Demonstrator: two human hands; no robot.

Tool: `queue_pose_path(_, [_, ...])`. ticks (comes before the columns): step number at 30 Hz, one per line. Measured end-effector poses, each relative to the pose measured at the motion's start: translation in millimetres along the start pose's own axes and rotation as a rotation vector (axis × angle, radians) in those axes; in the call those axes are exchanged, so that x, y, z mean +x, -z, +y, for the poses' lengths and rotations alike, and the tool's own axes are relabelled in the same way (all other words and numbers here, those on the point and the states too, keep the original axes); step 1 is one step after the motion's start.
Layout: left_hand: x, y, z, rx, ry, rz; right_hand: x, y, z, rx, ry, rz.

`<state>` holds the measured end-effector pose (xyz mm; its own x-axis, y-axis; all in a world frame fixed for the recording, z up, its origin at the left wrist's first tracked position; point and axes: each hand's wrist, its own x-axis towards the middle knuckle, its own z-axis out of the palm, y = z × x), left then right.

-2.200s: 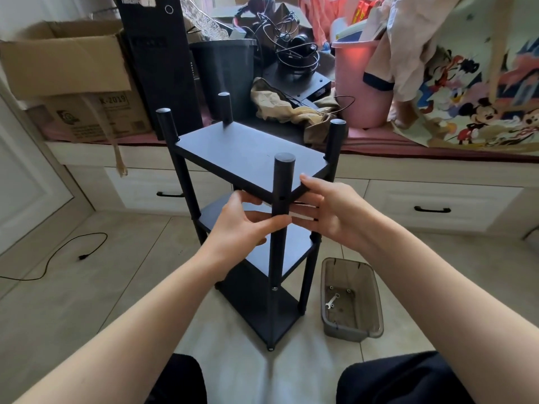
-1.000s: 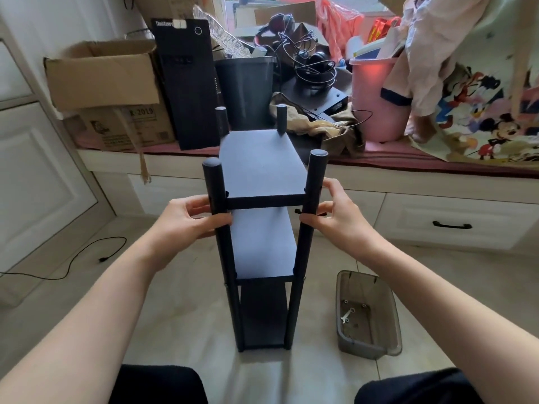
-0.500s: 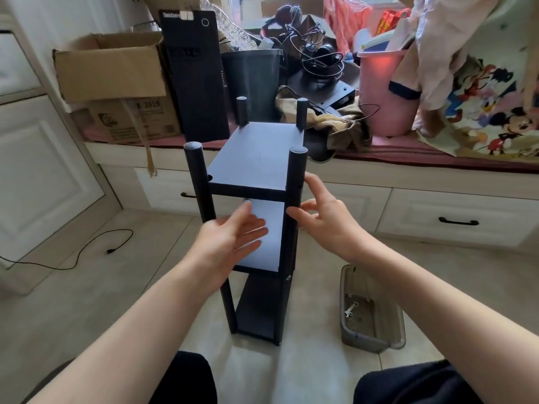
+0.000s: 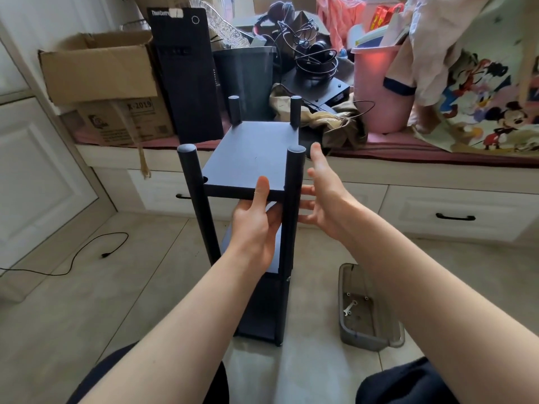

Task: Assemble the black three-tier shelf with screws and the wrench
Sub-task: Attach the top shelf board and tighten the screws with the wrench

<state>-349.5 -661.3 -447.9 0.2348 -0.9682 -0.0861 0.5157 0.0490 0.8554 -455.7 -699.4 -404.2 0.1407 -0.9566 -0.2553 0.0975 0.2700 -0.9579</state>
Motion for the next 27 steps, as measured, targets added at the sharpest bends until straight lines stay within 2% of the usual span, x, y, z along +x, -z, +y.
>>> queue_pose_path(5, [4.9,-1.1,11.9,0.068,-0.019,-0.062,-2.4,-14.4,-17.5,-0.139,0.144,-0.025])
queue_pose_path(11, [2.6,4.0,11.5,0.071,-0.008,-0.096,-6.1,-15.5,-15.5,-0.156,0.086,-0.029])
queue_pose_path(20, [2.3,6.1,13.6,0.082,-0.011,-0.128,1.0,-9.9,-12.9,-0.063,0.111,0.008])
queue_pose_path(23, [2.7,6.6,14.5,0.100,-0.015,-0.141,5.3,-2.3,-12.1,-0.010,0.054,-0.049])
queue_pose_path(27, [1.7,7.3,9.7,0.088,0.002,-0.119,18.7,5.8,-4.8,0.208,-0.058,-0.083])
